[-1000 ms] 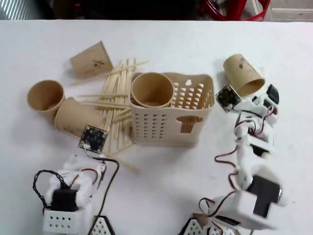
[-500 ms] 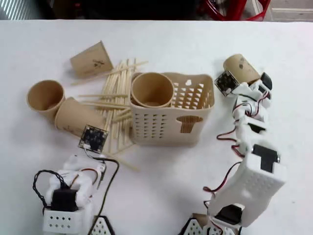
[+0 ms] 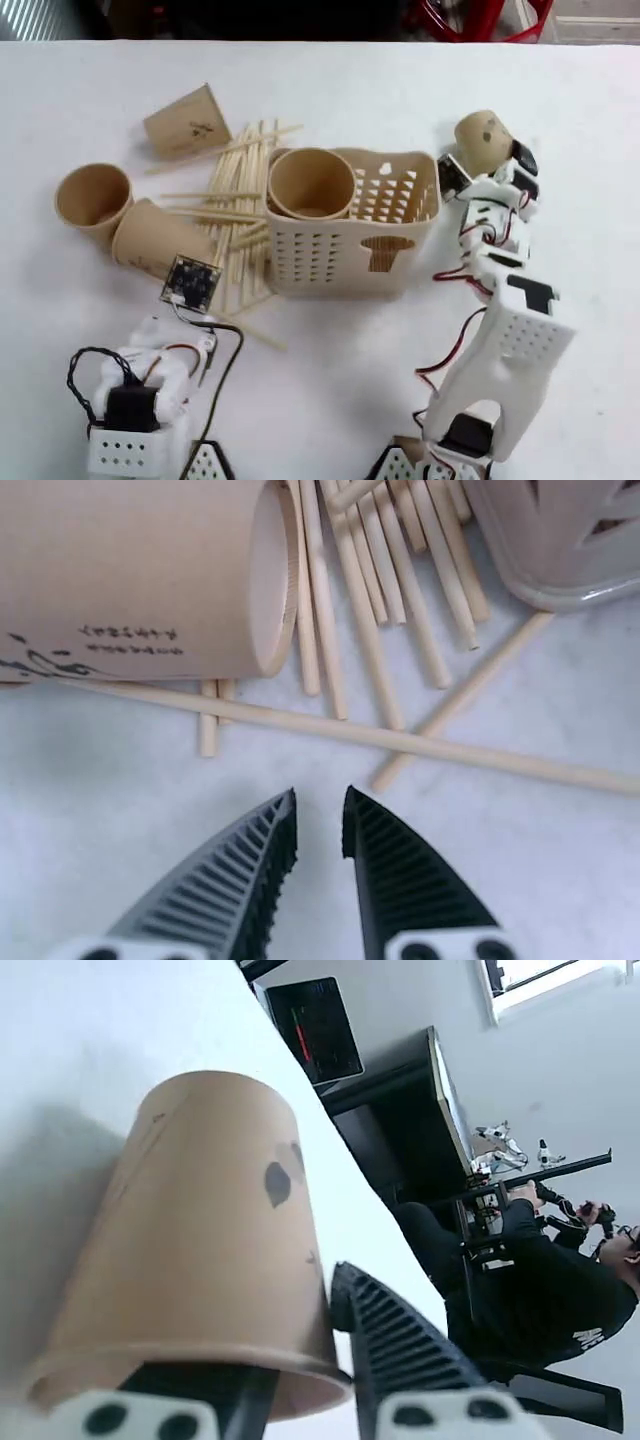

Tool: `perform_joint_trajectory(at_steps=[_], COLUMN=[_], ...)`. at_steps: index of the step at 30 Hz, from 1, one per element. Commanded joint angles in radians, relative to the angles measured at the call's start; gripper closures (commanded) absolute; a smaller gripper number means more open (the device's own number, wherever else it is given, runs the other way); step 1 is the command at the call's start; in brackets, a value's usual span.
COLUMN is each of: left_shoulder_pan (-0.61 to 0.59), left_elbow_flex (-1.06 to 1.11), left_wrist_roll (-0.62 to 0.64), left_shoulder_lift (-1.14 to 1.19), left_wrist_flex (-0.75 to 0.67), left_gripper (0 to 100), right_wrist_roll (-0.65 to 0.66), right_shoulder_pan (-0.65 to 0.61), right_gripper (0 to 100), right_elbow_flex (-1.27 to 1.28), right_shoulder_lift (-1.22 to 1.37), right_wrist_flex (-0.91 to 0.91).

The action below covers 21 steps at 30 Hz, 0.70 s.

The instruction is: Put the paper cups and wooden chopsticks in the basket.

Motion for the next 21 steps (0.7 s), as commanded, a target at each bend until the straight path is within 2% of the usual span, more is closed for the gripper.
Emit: perform_joint_trajectory(at_steps=[1,3,6,10,17,21], left_shoulder_pan=[-0.004,-0.004,-0.004,-0.004,-0.004,-0.004], left_elbow_flex=[0.000,0.000,0.000,0.000,0.000,0.000], left_wrist_roll=[-0.003,-0.003,-0.003,-0.003,-0.003,-0.003], left_shoulder_lift=[-0.005,-0.005,-0.005,-0.005,-0.005,-0.005], left_wrist_flex=[0.005,0.005,0.005,0.005,0.005,0.005], left_gripper=[90,90,90,90,90,90], right_wrist_roll=[-0.011,-0.044,-0.167,-0.322,-0.367,-0.471], right_shoulder_pan=[0.024,0.051,0.116,0.170,0.177,0.179], right_gripper=[97.9,98.1,98.1,98.1,98.1,98.1], right_elbow_flex=[-0.028,-0.026,-0.026,-0.032,-0.032,-0.032], right_shoulder_lift=[-0.035,-0.074,-0.188,-0.397,-0.753,-0.969], right_wrist_flex=[0.001,0.064,0.234,0.598,1.167,1.403])
